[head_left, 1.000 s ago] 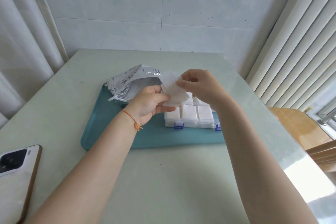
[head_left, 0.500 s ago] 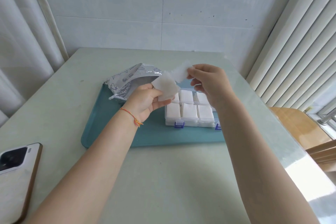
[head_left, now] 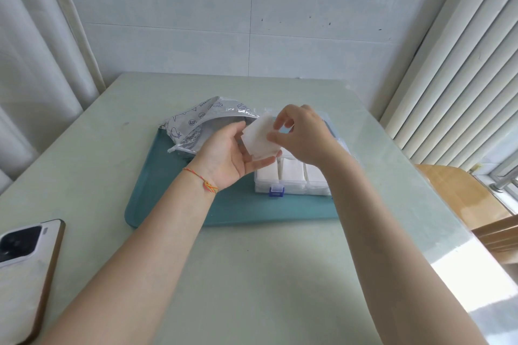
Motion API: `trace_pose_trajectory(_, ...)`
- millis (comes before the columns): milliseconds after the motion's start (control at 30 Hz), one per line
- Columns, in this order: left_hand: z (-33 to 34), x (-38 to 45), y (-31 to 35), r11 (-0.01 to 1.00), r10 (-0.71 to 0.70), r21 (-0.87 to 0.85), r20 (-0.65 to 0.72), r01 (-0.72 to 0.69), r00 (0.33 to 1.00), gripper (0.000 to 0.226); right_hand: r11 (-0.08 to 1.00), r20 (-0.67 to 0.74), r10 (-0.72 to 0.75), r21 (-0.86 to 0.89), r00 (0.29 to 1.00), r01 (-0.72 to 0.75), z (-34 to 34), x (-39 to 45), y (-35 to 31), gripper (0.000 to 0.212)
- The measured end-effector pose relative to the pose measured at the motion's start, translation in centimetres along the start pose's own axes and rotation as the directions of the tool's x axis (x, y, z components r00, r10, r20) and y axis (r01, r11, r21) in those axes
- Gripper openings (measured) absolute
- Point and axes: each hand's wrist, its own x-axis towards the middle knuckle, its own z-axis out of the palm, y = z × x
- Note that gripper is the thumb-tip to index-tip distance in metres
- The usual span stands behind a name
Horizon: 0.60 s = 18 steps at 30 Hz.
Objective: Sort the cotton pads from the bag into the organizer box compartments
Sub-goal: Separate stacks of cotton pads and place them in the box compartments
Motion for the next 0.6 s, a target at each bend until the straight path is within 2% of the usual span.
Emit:
trace_pose_trajectory(67,0.1,-0.1,0.0,1.000,0.011,0.003,0.013,-0.011,1.000,0.033,0.999,-0.035,-0.027,0.030,0.999,0.028,0.2,-0.1,-0.2,0.030)
trace_pose_trajectory(167,0.1,0.1,0.0,0.999,0.038,0.001,0.015,-0.038,0.999,0.026,0.994,0.033,-0.074,0.080,0.997,0.071,0.6,-0.5,-1.0,0.061)
trace_pose_trajectory(233,0.2,0.2,0.0,0.999,0.041,0.027,0.016,-0.041,0.999,0.021,0.997,0.101,-0.072,0.013,0.992,0.071,1.1,-0.7,-1.5,0.084)
trace_pose_trajectory(300,0.3,0.2,0.0,0.997,0.031,0.074,0.021,-0.033,0.999,0.021,0.995,0.126,-0.059,-0.074,0.990,0.068,1.6,-0.9,-2.0,0.095)
trace_pose_trajectory(433,0.3,0.2,-0.1,0.992,0.021,0.127,0.030,-0.025,0.999,0.025,0.987,0.105,-0.068,-0.139,0.992,0.082,1.5,-1.2,-2.4,0.089)
trace_pose_trajectory(600,0.0,0.3,0.0,0.993,0.049,0.104,-0.005,-0.048,0.999,0.015,0.982,0.118,-0.095,-0.152,0.989,0.112,1.4,-1.3,-2.3,0.078)
